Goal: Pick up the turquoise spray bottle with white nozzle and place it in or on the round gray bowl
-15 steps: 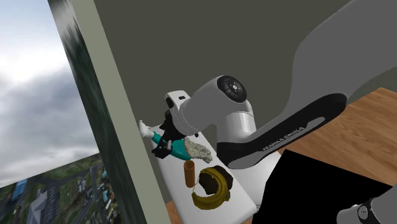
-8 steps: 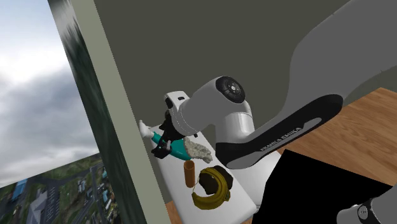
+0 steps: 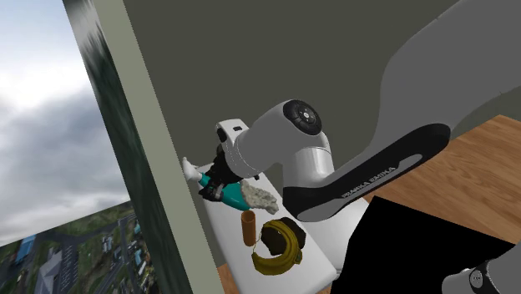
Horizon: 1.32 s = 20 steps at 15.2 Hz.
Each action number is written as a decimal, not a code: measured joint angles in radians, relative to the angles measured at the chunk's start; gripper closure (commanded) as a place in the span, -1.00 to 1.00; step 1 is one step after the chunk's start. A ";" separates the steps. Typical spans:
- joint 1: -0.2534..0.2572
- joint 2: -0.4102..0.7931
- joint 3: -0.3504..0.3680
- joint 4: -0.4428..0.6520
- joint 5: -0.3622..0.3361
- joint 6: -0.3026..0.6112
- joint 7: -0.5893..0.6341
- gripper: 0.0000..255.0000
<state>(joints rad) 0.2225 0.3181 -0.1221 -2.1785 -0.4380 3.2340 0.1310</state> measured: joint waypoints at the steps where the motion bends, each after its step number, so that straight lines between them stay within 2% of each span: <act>1: 0.000 0.000 0.000 0.000 0.000 0.000 0.000 1.00; 4: -0.018 -0.012 0.021 0.002 0.004 -0.017 -0.007 1.00; 10: -0.102 -0.074 0.118 0.000 0.039 -0.083 -0.054 1.00; 15: -0.167 -0.122 0.199 0.010 0.102 -0.145 -0.118 1.00; 20: -0.206 -0.164 0.251 0.026 0.168 -0.204 -0.178 1.00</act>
<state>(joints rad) 0.0169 0.1544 0.1287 -2.1522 -0.2704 3.0296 -0.0466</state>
